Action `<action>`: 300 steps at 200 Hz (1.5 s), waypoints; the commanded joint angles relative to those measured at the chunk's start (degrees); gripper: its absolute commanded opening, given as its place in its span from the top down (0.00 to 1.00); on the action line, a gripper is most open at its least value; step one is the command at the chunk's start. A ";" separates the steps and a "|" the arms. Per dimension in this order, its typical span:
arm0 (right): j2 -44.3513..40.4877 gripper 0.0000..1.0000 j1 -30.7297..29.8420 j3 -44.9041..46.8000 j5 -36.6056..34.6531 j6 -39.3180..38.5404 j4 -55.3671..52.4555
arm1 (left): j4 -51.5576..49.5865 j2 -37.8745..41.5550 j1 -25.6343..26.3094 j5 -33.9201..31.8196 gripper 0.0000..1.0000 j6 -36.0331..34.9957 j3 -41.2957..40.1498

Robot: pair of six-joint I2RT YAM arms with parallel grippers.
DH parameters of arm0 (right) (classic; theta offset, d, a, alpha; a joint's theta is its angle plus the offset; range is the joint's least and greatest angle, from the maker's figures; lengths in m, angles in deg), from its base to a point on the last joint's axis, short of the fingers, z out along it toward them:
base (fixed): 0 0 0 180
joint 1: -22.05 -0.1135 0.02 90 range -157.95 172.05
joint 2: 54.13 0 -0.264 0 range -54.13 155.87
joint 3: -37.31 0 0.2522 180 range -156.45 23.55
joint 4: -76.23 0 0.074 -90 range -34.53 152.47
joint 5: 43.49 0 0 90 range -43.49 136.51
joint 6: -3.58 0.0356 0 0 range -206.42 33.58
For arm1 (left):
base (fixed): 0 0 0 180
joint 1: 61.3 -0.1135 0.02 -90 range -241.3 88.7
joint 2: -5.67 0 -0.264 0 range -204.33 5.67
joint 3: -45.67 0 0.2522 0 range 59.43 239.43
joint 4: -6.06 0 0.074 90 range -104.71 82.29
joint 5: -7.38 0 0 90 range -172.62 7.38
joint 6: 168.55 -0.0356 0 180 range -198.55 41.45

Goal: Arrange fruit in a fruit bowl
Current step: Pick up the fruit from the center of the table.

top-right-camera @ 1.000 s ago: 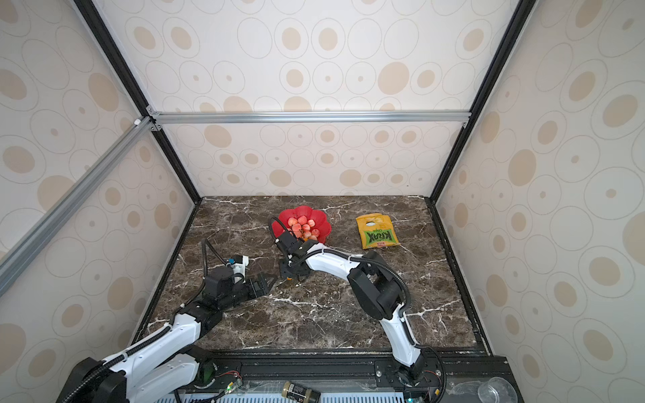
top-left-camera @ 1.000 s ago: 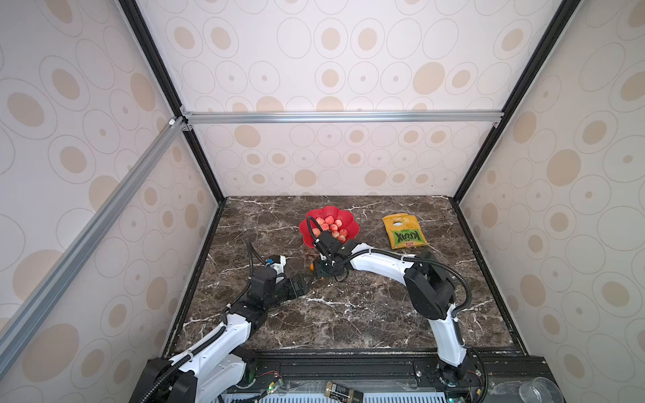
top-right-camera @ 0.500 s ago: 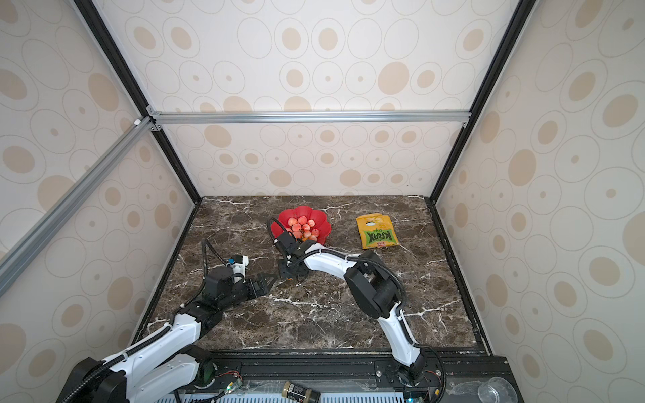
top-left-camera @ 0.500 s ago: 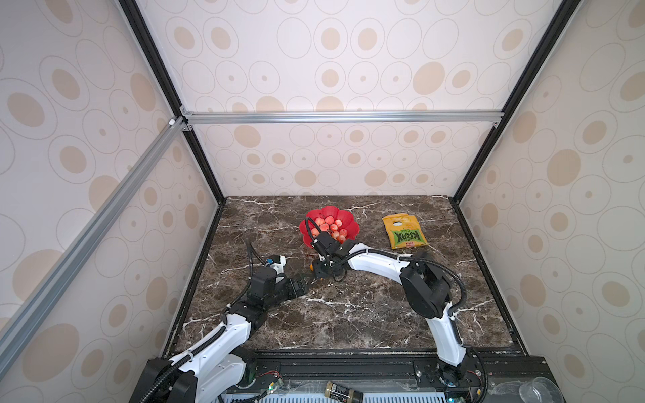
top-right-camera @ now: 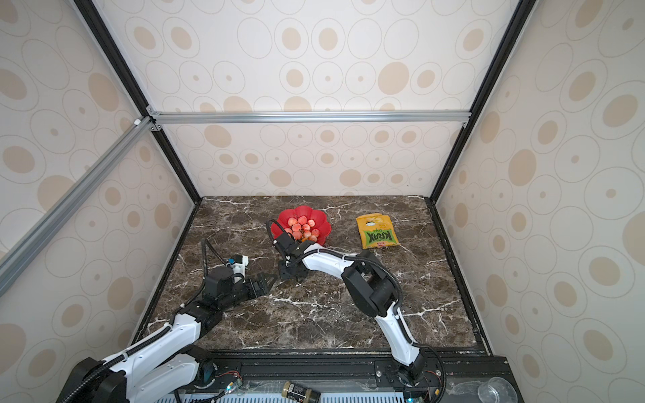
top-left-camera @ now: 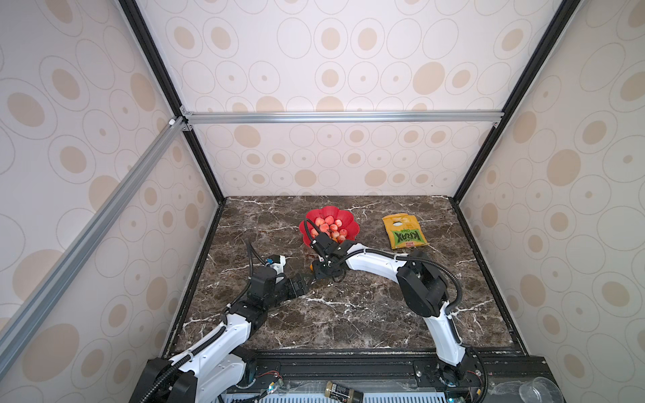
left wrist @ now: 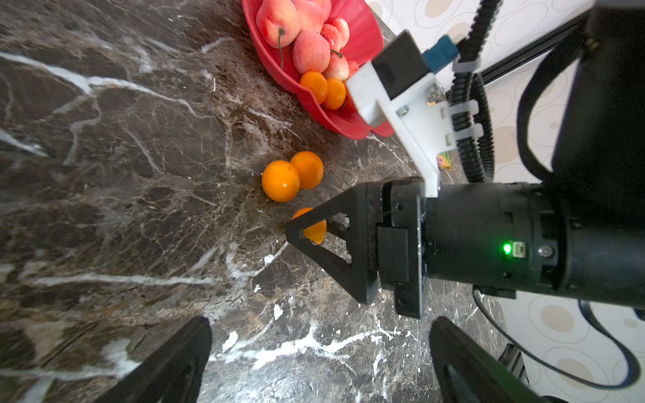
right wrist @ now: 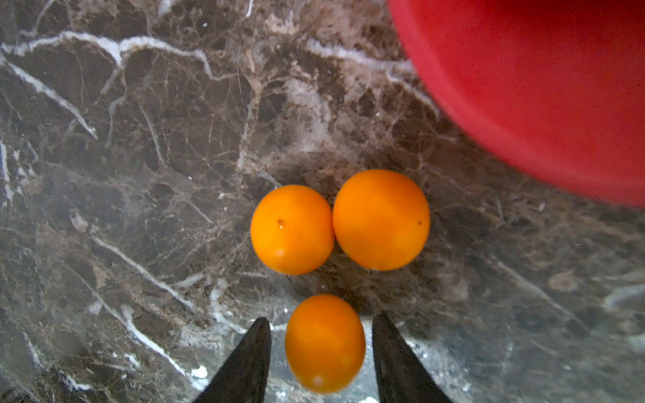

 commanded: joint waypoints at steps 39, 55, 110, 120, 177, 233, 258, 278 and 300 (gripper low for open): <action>1.71 0.51 -0.39 -1.35 -0.63 0.06 -1.31 | 0.62 0.46 0.31 -0.58 0.02 -0.03 0.68; 1.73 0.51 -0.46 -1.24 -0.62 0.08 -1.27 | 0.56 0.51 0.34 -0.52 0.02 0.05 0.67; 1.57 0.53 -0.40 -1.13 -0.61 0.10 -1.20 | 0.43 0.63 0.39 -0.66 0.02 -0.06 0.68; 1.53 0.53 -0.46 -1.00 -0.62 0.15 -1.15 | 0.34 0.64 0.32 -0.67 0.02 -0.11 0.68; 1.27 0.55 -0.42 -0.56 -0.43 0.28 -0.86 | 0.33 1.09 0.38 -0.83 0.02 0.14 0.33; 0.75 0.56 -0.45 -0.12 -0.66 0.15 -0.75 | 0.42 0.73 0.37 -0.78 0.02 0.05 0.54; 0.71 0.58 -0.43 0.07 -0.79 0.15 -0.71 | 0.42 0.62 0.31 -0.71 0.02 -0.06 0.77; 0.56 0.59 -0.45 0.14 -0.79 0.19 -0.66 | 0.46 0.69 0.37 -0.81 0.02 -0.06 0.70; 0.31 0.59 -0.40 0.34 -0.70 0.19 -0.70 | 0.50 0.97 0.36 -0.86 0.02 0.12 0.59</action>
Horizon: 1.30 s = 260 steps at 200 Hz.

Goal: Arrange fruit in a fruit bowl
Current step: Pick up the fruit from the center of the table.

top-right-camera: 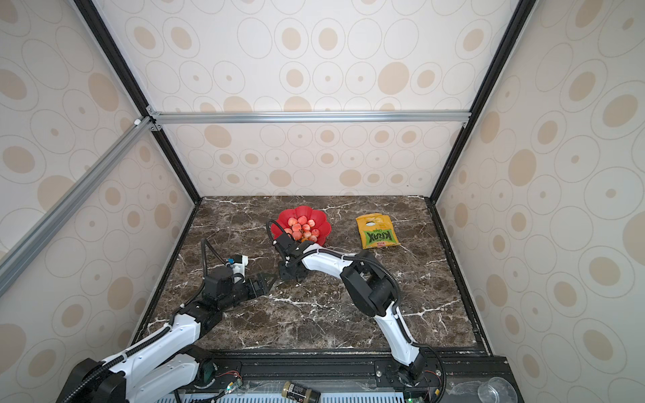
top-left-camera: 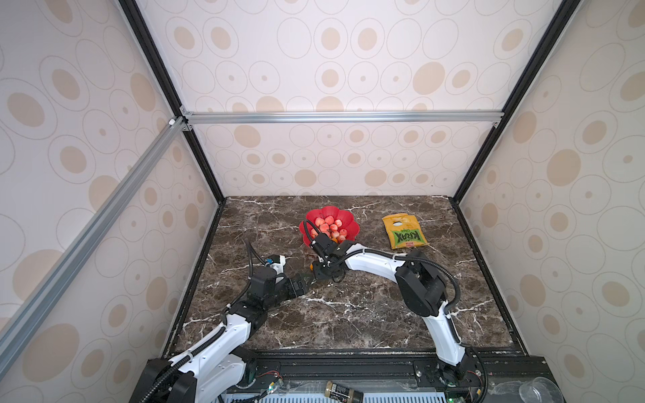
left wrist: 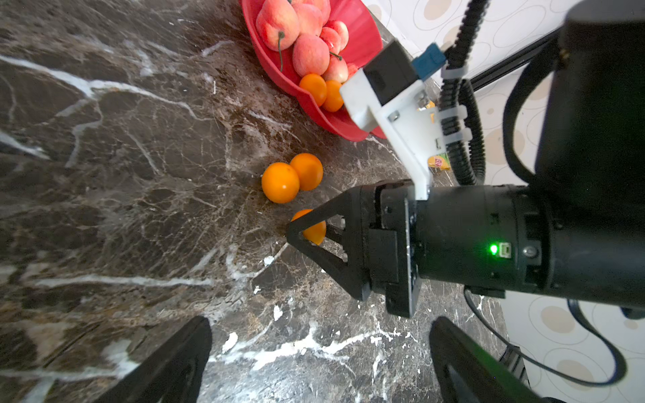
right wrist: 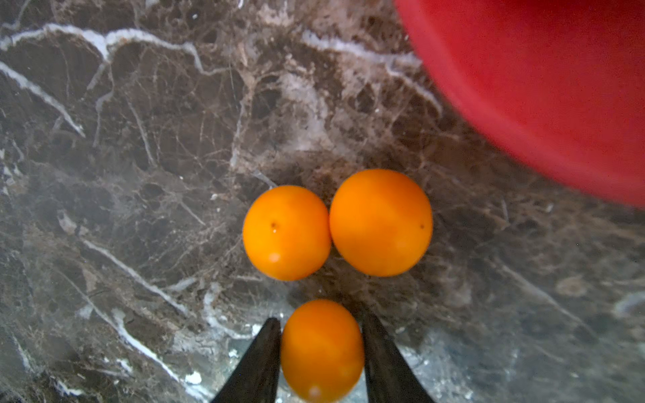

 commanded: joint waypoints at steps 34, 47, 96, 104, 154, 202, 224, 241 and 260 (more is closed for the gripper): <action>-1.72 0.60 -0.40 1.84 -0.68 0.28 -0.14 | 0.66 0.51 0.30 -0.61 0.02 0.05 0.93; -2.73 0.61 -0.45 3.01 -0.76 0.35 0.32 | 0.69 0.46 0.27 -0.58 0.02 0.05 1.18; -6.17 0.63 -0.45 7.48 -1.72 0.87 1.62 | 0.89 -0.33 0.30 -0.32 0.02 -0.34 1.82; -6.57 0.63 -0.39 7.97 -1.90 0.89 1.71 | 0.93 -0.28 0.33 -0.33 0.02 -0.37 1.82; -10.96 0.66 -0.36 11.16 -3.38 1.07 2.09 | 2.18 -1.25 0.32 0.03 0.02 0.22 2.47; -15.78 0.66 1.09 13.32 -5.02 0.45 1.19 | 4.23 -4.00 0.34 0.60 0.02 0.30 5.92; -16.69 0.66 2.45 12.42 -5.42 -0.37 0.44 | 4.84 -6.62 0.26 0.97 0.02 0.71 8.45; -16.71 0.66 3.65 11.04 -5.19 -1.20 0.09 | 7.68 -8.32 0.22 0.87 0.02 1.12 10.24; -15.84 0.66 5.20 9.09 -4.56 -2.01 -0.59 | 8.39 -10.62 -0.08 0.91 0.02 0.93 12.55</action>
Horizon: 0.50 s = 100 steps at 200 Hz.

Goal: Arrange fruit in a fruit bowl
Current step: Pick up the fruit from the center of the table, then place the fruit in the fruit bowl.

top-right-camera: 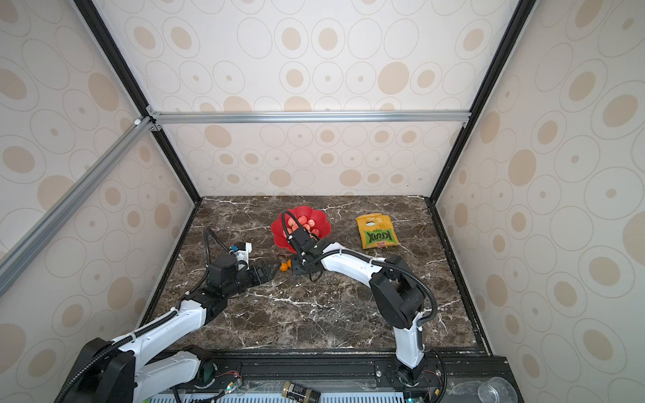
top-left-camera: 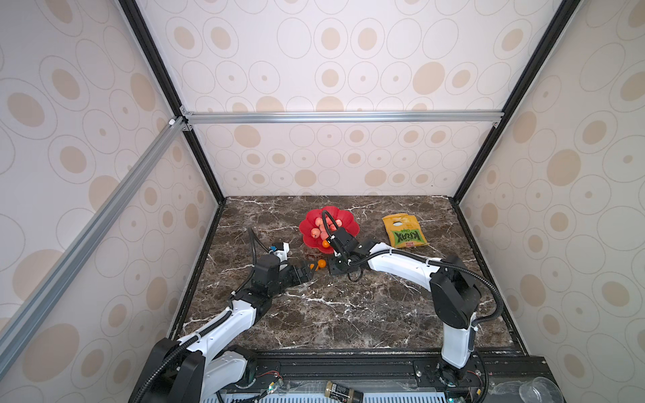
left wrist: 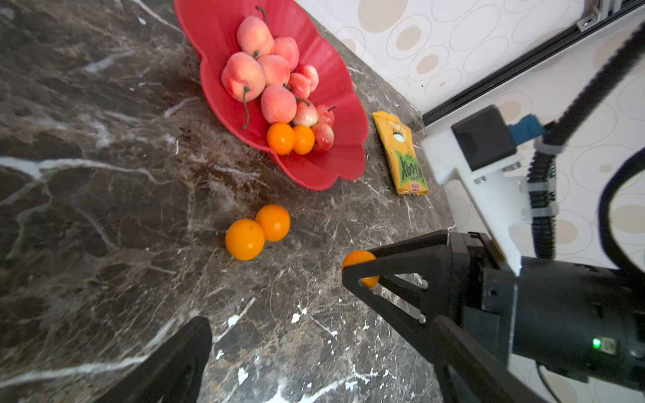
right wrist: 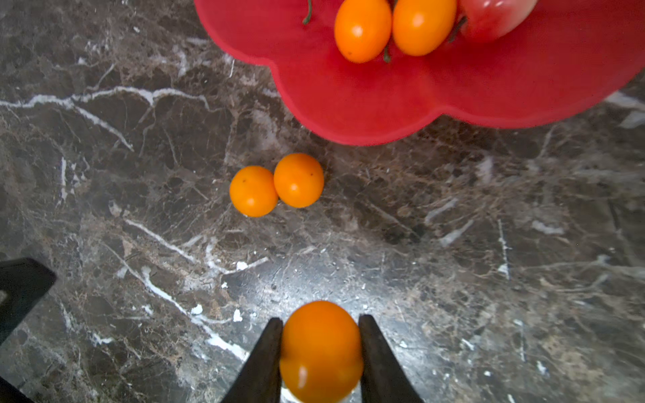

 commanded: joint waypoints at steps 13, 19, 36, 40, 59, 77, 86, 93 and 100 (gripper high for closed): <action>0.70 0.66 2.63 -4.23 0.06 -1.90 -2.51 | 4.07 -3.72 -0.44 0.72 0.02 0.47 5.79; 1.36 0.66 3.03 -5.27 0.24 -2.24 -2.94 | 4.26 -4.43 -0.53 0.92 0.02 0.34 6.49; 3.17 0.66 3.85 -7.99 0.40 -3.39 -4.13 | 4.30 -6.34 -1.14 1.41 0.02 -0.51 8.63; 3.59 0.66 3.99 -8.64 0.53 -3.64 -4.35 | 4.17 -6.77 -1.25 1.39 0.02 -0.70 9.10; 5.88 0.66 5.00 -11.78 1.14 -4.53 -5.16 | 4.21 -8.79 -2.26 2.12 0.02 -1.35 10.87; 8.60 0.66 5.57 -15.36 1.74 -5.34 -6.27 | 4.94 -10.62 -3.12 2.66 0.02 -1.55 12.07; 10.15 0.66 5.62 -17.61 1.87 -5.84 -7.15 | 5.46 -11.60 -3.55 3.07 0.02 -1.55 12.62; 11.32 0.66 5.59 -19.30 1.95 -6.25 -7.86 | 5.83 -12.17 -3.74 3.12 0.02 -1.65 13.12; 12.56 0.66 5.63 -20.88 2.24 -6.63 -8.40 | 6.18 -12.95 -4.03 3.20 0.02 -1.65 13.49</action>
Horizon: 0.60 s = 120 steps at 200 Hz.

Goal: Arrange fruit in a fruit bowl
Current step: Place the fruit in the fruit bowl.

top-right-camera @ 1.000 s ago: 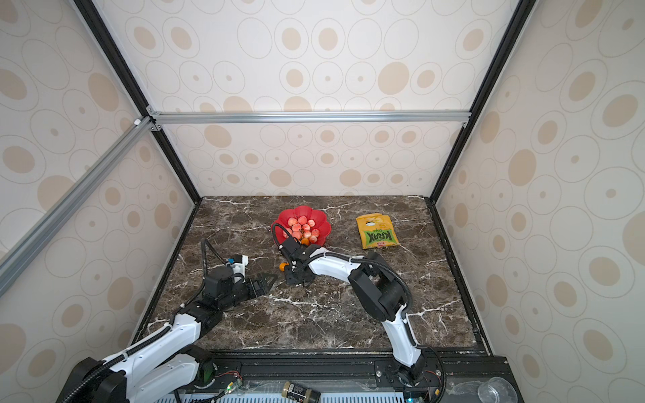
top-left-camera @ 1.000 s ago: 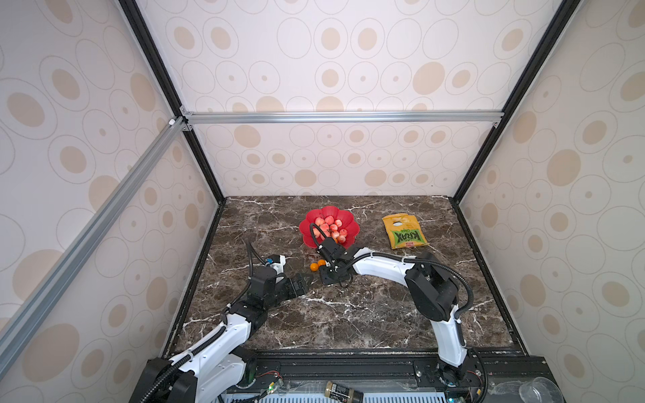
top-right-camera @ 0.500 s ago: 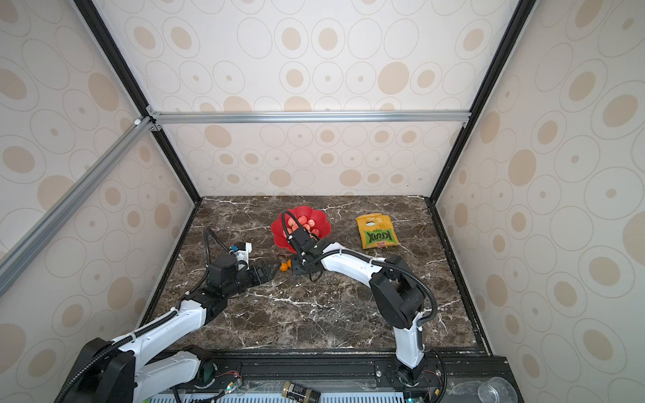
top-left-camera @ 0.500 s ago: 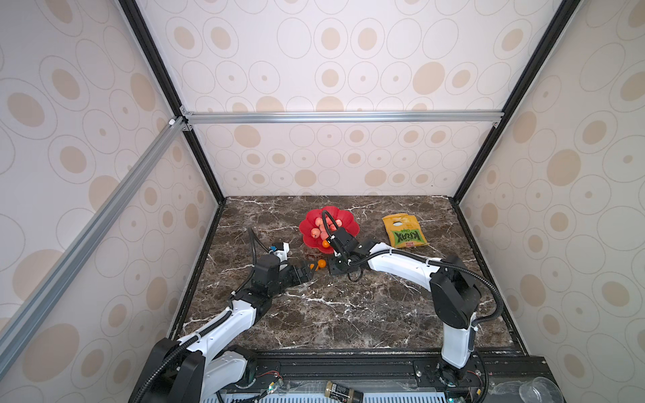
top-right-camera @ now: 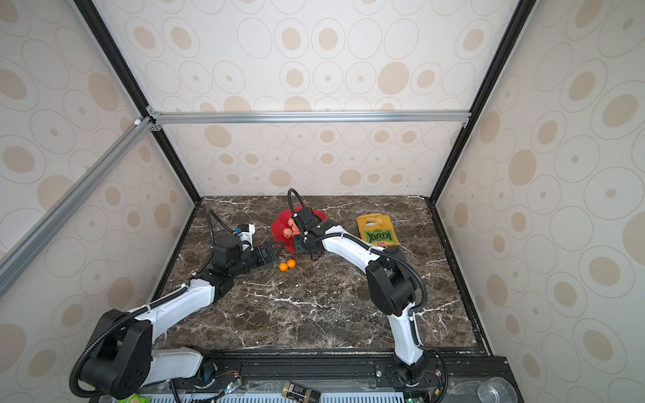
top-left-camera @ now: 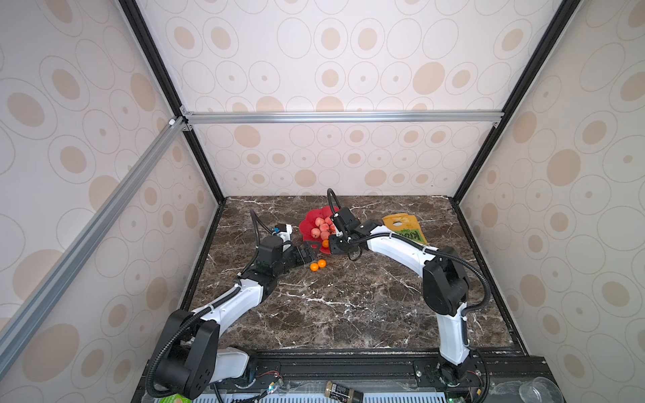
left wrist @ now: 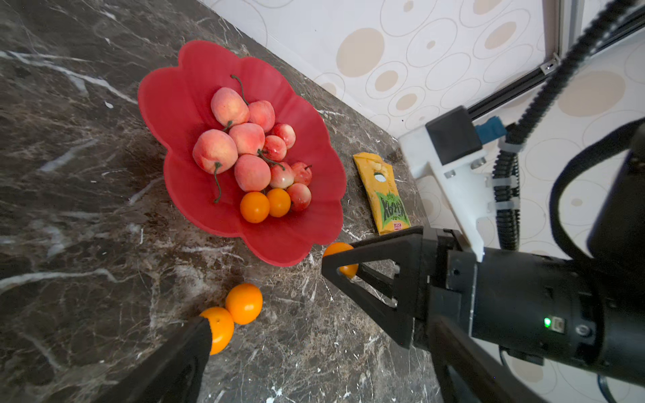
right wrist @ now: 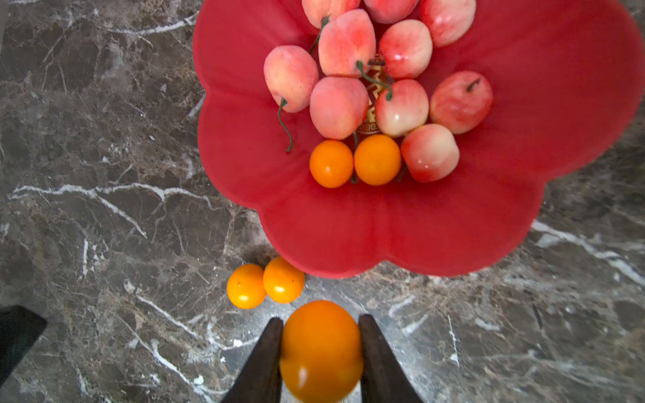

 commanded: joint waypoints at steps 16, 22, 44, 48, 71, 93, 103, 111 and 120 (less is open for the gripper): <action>6.77 0.66 0.14 -9.30 1.11 -2.89 -5.62 | 3.22 -3.20 -1.69 1.55 0.02 -1.19 3.71; 7.75 0.66 0.19 -10.87 0.99 -3.23 -6.03 | 3.57 -3.64 -1.90 1.51 0.02 -1.12 3.91; 11.72 0.66 0.46 -16.83 1.03 -4.05 -8.28 | 5.59 -5.02 -3.28 2.85 0.02 -0.22 3.92; 12.38 0.66 0.48 -17.77 0.94 -4.15 -8.61 | 6.03 -5.33 -3.48 3.12 0.02 0.04 3.81; 16.14 0.66 0.55 -22.96 1.13 -4.84 -9.95 | 7.58 -6.17 -4.58 3.84 0.02 0.62 3.42; 20.20 0.66 0.63 -28.92 1.55 -5.47 -12.56 | 8.34 -7.02 -5.51 3.95 0.02 0.80 3.30; 21.72 0.66 0.62 -30.86 1.53 -5.56 -13.04 | 8.68 -7.32 -5.90 3.95 0.02 0.91 3.12; 22.71 0.67 0.64 -31.51 1.59 -5.64 -13.38 | 8.77 -7.53 -6.16 3.95 0.02 0.75 3.06; 23.89 0.67 0.66 -34.70 1.68 -5.74 -13.80 | 8.84 -7.73 -6.50 5.07 0.02 0.80 3.04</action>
